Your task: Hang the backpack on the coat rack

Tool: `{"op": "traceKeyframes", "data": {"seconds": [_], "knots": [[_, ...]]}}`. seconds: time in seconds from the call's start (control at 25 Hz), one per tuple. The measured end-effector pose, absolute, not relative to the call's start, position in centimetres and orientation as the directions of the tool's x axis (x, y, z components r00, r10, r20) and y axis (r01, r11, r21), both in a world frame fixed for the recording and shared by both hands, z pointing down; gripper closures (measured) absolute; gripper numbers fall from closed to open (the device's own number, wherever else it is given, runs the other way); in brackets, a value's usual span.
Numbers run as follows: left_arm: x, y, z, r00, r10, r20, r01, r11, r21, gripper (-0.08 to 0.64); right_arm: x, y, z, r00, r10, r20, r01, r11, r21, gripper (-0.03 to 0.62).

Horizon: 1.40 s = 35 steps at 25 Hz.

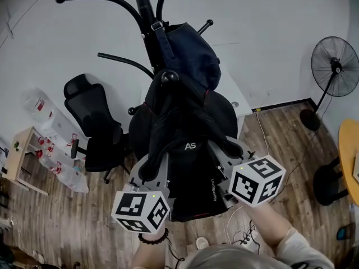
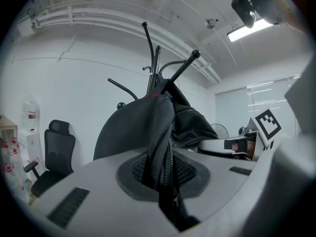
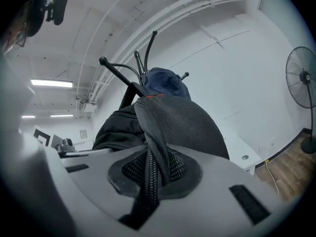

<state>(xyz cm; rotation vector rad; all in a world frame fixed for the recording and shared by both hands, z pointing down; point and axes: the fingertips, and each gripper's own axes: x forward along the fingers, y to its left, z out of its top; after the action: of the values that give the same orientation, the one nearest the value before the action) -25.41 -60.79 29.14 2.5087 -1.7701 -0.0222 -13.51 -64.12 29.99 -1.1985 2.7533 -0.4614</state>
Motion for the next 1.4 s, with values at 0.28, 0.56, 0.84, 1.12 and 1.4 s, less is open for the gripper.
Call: {"op": "traceKeyframes", "data": {"seconds": [0.28, 0.56, 0.84, 1.12, 1.4], "knots": [[-25.9, -62.1, 30.6, 0.317, -0.948, 0.015, -0.948, -0.317, 0.023, 0.525, -14.1, -64.8, 31.2, -0.672, -0.741, 0.004, -0.705, 0.637, -0.311, 0.552], [-25.5, -61.8, 31.2, 0.312, -0.949, -0.045, -0.95, -0.31, -0.036, 0.525, -14.0, -64.0, 31.7, -0.671, -0.741, -0.024, -0.715, 0.655, -0.245, 0.552], [-25.4, -59.9, 31.5, 0.291, -0.952, -0.096, -0.955, -0.284, -0.082, 0.475, -13.4, -61.7, 32.3, -0.72, -0.692, -0.039, -0.674, 0.712, -0.198, 0.523], [-26.3, -55.5, 31.0, 0.184, -0.972, -0.144, -0.98, -0.17, -0.099, 0.428, -9.9, -58.0, 32.5, -0.707, -0.702, -0.087, -0.682, 0.709, -0.181, 0.483], [-23.9, -48.1, 31.0, 0.094, -0.98, -0.173, -0.992, -0.077, -0.104, 0.428, -4.7, -53.7, 34.8, -0.712, -0.689, -0.133, -0.645, 0.717, -0.264, 0.485]]}}
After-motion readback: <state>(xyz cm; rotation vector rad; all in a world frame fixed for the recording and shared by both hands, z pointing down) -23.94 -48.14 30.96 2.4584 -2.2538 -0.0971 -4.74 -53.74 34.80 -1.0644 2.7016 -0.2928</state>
